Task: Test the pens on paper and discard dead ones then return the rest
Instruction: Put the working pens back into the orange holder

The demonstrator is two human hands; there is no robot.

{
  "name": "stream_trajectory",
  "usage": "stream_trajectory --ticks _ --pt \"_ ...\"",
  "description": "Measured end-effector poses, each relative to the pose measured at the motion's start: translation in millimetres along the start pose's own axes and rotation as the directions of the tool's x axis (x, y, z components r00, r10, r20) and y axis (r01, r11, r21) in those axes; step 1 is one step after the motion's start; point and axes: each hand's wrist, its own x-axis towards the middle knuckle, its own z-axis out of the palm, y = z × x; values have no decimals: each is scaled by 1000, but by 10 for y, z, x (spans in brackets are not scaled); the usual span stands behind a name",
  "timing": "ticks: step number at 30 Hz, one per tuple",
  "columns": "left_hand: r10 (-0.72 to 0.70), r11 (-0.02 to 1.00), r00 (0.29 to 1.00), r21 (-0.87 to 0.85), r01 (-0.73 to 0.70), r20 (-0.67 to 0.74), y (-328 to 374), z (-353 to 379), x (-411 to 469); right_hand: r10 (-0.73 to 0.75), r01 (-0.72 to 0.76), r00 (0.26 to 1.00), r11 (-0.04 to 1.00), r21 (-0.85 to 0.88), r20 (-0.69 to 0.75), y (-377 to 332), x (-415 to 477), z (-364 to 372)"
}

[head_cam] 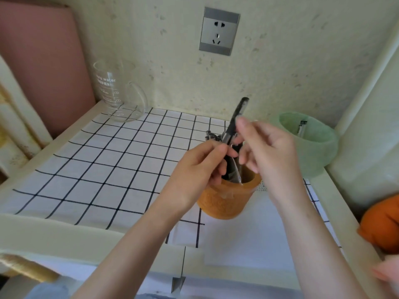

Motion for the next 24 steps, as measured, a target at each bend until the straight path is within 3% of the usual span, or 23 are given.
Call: stream_trajectory --ticks 5,10,14,20,24 --pt "-8 999 1000 35 7 14 -3 -18 -5 36 -36 999 999 30 7 22 -2 58" --pt "-16 1000 984 -29 11 -175 3 -85 21 43 -10 990 971 239 -137 4 68 -63" --pt "-3 1000 965 13 7 -261 -24 -130 40 -28 53 982 990 130 -186 38 74 -93" --pt "23 998 951 62 -4 -309 -67 -114 40 -80 71 995 986 -153 -56 190 73 -29" --pt "41 996 943 92 -11 -330 -84 -129 47 -130 115 990 966 -230 -51 174 64 -45"
